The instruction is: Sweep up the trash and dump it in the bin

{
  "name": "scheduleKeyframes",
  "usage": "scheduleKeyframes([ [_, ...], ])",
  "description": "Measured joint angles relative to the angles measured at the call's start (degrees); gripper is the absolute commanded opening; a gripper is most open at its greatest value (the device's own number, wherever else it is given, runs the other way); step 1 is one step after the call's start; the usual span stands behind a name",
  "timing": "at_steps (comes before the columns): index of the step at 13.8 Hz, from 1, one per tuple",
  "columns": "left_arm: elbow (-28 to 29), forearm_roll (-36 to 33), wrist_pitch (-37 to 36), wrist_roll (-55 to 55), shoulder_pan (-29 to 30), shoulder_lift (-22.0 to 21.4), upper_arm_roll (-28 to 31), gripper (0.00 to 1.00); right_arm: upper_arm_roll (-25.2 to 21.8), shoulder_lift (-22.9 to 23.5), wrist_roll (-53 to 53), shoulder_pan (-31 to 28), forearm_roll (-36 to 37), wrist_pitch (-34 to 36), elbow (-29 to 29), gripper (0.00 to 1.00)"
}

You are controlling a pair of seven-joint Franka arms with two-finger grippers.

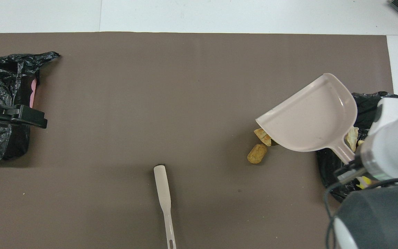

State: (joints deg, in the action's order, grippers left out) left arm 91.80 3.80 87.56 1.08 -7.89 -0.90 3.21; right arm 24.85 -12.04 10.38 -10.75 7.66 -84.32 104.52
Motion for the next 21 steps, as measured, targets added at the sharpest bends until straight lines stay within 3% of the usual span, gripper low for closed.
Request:
scheduleKeyframes([
  [3,0.0,0.0,0.0,0.0,0.0,0.0,0.0,1.0,6.99,6.61,-20.28,1.95,-2.57,-7.77,-0.19,0.0],
  [6,0.0,0.0,0.0,0.0,0.0,0.0,0.0,1.0,7.98,18.29,-38.35,11.23,-0.66,-13.71,-6.05,0.0],
  [9,0.0,0.0,0.0,0.0,0.0,0.0,0.0,1.0,7.78,30.27,-46.87,16.77,0.92,-17.24,-16.5,0.0],
  [11,0.0,0.0,0.0,0.0,0.0,0.0,0.0,1.0,7.71,35.85,-48.75,18.88,1.43,-20.75,-19.74,0.0],
  [16,0.0,0.0,0.0,0.0,0.0,0.0,0.0,1.0,7.58,44.74,-50.8,22.26,6.5,-27.09,-21.28,0.0],
  [21,0.0,-0.01,0.0,0.0,0.0,0.0,0.0,1.0,7.46,46.31,-52.41,22.32,7.08,-30.67,-21.29,0.0],
])
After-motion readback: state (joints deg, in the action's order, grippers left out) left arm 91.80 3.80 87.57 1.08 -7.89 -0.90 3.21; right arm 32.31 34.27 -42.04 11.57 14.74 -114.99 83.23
